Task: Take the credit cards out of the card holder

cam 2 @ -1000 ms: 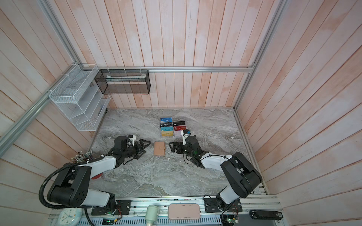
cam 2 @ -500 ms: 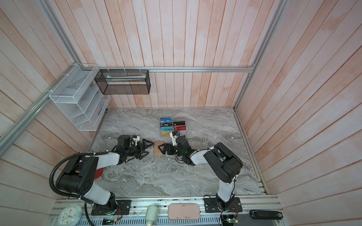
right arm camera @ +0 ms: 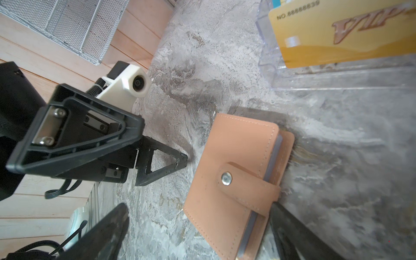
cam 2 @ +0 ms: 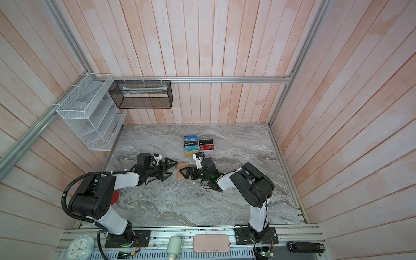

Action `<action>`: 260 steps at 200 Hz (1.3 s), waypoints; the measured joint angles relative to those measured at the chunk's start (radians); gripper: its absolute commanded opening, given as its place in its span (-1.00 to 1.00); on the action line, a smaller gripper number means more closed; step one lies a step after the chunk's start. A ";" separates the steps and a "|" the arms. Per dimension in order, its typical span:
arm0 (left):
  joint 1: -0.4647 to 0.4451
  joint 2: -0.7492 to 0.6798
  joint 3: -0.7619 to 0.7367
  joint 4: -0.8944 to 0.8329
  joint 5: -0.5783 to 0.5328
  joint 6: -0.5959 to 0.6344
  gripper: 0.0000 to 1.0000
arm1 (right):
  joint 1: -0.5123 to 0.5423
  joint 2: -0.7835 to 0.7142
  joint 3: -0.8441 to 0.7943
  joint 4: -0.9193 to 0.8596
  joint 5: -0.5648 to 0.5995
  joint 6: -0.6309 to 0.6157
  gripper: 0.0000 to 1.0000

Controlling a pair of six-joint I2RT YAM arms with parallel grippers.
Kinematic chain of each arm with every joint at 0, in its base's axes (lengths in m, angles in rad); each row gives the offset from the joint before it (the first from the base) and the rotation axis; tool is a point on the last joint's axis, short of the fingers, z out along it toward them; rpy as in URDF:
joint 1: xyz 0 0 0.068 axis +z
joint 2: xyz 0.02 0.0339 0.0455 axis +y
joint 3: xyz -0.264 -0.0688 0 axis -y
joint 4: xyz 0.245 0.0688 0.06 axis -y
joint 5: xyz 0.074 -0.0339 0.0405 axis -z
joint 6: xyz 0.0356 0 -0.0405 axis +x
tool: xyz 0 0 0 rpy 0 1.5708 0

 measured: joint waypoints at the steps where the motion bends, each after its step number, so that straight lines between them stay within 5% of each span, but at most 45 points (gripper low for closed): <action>1: 0.000 0.001 0.001 0.000 0.000 0.000 1.00 | 0.000 0.001 0.000 0.000 0.000 0.000 0.96; 116: 0.000 0.065 0.020 0.021 0.042 0.000 0.96 | 0.009 0.051 0.019 0.044 -0.027 0.028 0.96; 260: 0.000 0.077 -0.006 0.036 0.048 -0.003 0.28 | 0.019 0.129 0.034 0.179 -0.038 0.125 0.96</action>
